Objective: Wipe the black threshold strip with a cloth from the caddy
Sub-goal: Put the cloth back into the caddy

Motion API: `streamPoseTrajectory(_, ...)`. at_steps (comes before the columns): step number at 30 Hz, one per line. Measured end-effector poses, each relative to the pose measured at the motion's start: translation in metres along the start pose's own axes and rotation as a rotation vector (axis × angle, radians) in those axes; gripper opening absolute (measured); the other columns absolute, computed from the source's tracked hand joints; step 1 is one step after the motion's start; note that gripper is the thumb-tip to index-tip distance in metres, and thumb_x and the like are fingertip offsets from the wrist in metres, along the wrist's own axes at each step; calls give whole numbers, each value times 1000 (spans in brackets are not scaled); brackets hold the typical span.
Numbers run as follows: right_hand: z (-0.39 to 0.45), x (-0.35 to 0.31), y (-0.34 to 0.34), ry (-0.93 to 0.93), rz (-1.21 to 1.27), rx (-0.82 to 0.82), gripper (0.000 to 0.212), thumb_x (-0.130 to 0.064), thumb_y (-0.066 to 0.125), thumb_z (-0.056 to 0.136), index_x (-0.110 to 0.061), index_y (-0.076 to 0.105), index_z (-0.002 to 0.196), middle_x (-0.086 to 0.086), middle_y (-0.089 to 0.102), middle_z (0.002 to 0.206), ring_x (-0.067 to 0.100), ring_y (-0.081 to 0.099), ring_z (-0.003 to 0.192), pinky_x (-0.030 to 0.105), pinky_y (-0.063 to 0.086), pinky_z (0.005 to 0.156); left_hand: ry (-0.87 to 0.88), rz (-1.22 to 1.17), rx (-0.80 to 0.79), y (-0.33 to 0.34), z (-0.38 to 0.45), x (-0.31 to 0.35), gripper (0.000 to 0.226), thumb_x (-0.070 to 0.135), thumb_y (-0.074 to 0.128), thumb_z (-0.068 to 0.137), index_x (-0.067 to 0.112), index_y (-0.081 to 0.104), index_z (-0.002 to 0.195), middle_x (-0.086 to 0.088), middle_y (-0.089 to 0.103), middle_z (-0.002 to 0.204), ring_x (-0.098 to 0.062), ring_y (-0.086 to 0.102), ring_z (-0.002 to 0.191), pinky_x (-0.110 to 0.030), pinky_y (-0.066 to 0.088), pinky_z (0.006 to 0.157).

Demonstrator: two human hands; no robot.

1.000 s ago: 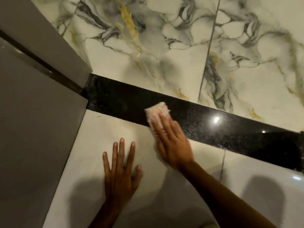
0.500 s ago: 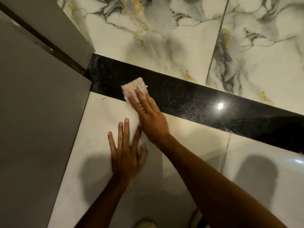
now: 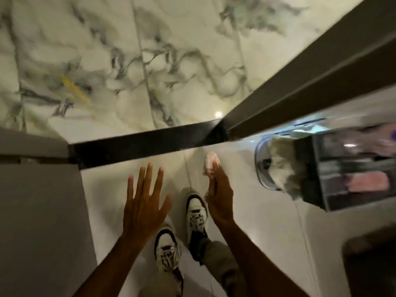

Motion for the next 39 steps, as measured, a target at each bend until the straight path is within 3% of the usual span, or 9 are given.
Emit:
streamPoseTrajectory(4,-65,-11,-130,107,60,154,51,-22,45,116,-17,41,167,15,53,166,49,65,137,67,58,111,242,65,-78,-89,-13,105,83,60,10,112,6,47,163,-28,43,169,-48,44,155,-70,41,123)
streamPoseTrajectory(6,-87,-8,-188,177,125,284,48,-16,44,117,-11,44,165,19,54,165,57,67,128,70,60,104,346,89,-120,-114,-17,152,81,60,13,112,6,48,162,-28,44,168,-48,45,155,-68,40,124)
streamPoseTrajectory(9,-105,4,-268,202,173,453,48,-12,42,117,-7,44,165,23,53,163,60,66,128,72,58,104,529,141,-126,-134,-17,225,73,55,32,108,9,46,164,-25,41,171,-44,42,157,-64,36,130)
streamPoseTrajectory(15,-86,73,-360,350,324,640,49,-13,41,118,-12,40,167,19,44,171,55,60,138,68,55,112,740,233,-228,-107,12,347,75,55,30,108,12,38,168,-21,31,177,-41,30,164,-65,30,132)
streamPoseTrajectory(19,-31,135,-373,457,460,681,48,-20,40,119,-7,42,165,21,44,170,42,52,152,61,51,122,812,291,-275,-51,63,412,76,56,27,108,10,36,168,-23,29,177,-43,29,164,-66,25,132)
streamPoseTrajectory(24,48,200,-360,555,452,570,57,-10,53,112,-7,37,167,18,37,175,38,42,160,56,43,130,820,425,-362,17,123,462,80,61,19,107,20,9,175,-15,2,185,-32,1,172,-55,2,139)
streamPoseTrajectory(28,91,242,-349,625,403,533,69,-1,50,106,-9,28,171,15,21,181,35,27,167,51,30,137,851,475,-356,43,153,481,83,61,14,105,17,11,175,-18,4,184,-36,6,171,-60,11,138)
streamPoseTrajectory(33,122,272,-316,695,437,349,97,-4,54,109,-28,-14,174,12,-20,184,55,43,154,66,57,113,873,511,-378,71,177,475,81,61,16,105,19,6,174,-19,3,183,-38,3,171,-67,12,136)
streamPoseTrajectory(39,125,275,-308,702,390,280,104,0,59,106,-27,-16,173,12,-26,182,51,12,169,71,42,126,885,585,-365,83,179,468,84,68,12,106,21,-9,172,-20,-7,183,-39,-6,170,-68,8,136)
Point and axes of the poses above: each hand's wrist, its own z-axis towards the middle knuckle, its own y-axis out of the palm, x = y × z, the point moved 8 cm from there along z, towards the middle knuckle
